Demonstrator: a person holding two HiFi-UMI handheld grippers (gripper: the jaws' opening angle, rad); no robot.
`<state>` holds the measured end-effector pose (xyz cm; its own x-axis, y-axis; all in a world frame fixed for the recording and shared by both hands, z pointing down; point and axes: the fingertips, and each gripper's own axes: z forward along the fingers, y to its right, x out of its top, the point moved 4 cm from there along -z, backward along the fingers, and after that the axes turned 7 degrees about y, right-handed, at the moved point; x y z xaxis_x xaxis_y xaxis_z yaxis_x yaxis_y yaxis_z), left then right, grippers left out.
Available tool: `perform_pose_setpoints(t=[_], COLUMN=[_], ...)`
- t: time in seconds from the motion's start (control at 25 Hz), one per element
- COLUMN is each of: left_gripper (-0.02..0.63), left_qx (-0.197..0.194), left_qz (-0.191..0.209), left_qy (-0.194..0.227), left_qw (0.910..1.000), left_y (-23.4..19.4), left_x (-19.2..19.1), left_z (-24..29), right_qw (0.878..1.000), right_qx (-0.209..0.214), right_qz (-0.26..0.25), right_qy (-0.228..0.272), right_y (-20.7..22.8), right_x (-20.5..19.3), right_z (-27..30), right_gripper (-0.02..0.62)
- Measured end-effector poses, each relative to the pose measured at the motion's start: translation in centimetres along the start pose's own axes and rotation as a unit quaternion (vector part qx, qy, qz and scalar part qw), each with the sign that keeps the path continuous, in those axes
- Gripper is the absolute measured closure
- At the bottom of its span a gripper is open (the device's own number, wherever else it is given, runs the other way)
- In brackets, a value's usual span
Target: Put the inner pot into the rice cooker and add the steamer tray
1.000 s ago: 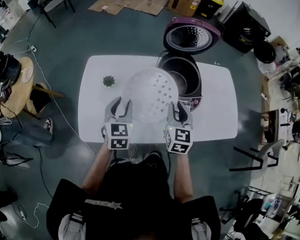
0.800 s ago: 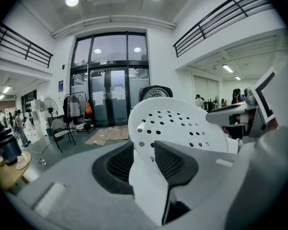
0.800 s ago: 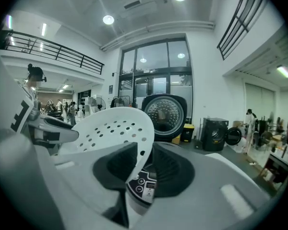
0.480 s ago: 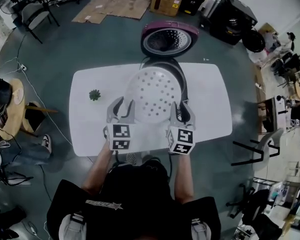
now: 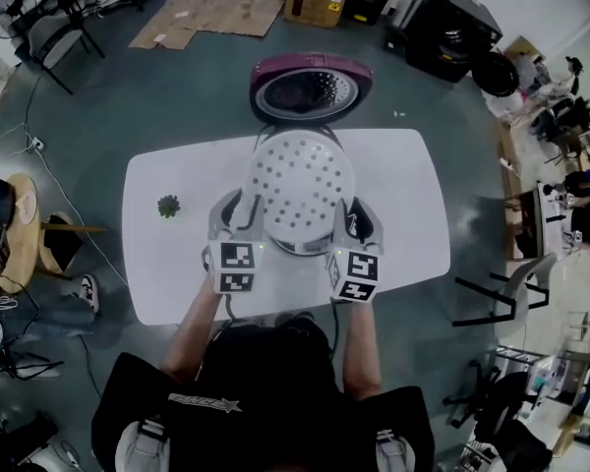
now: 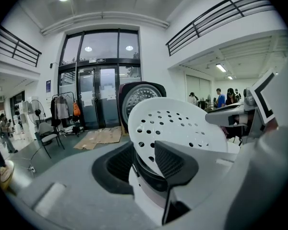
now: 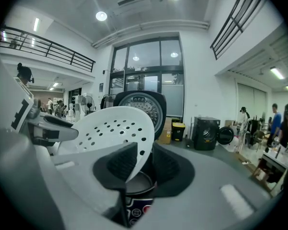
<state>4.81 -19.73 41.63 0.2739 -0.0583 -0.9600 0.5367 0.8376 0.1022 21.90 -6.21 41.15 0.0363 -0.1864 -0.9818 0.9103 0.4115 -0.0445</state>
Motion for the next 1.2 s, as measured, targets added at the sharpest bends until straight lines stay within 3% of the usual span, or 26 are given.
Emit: perform_pose_setpoints(t=[0.72, 1.2], left_gripper=[0.457, 0.455], left_qx=[0.004, 0.002], left_qz=[-0.013, -0.006], left_qy=[-0.059, -0.115], left_qw=[0.9982, 0.9934], left_y=[0.2, 0.7], left_x=[-2.7, -4.9], left_z=[6.9, 8.5], right_qw=[0.998, 0.991], right_qx=[0.022, 0.032], right_qz=[0.002, 0.005], right_qy=[-0.060, -0.131], right_y=[2.9, 3.5], right_x=[-3.1, -6.1], right_z=[6.4, 8.2], right_gripper=[0.503, 0.503])
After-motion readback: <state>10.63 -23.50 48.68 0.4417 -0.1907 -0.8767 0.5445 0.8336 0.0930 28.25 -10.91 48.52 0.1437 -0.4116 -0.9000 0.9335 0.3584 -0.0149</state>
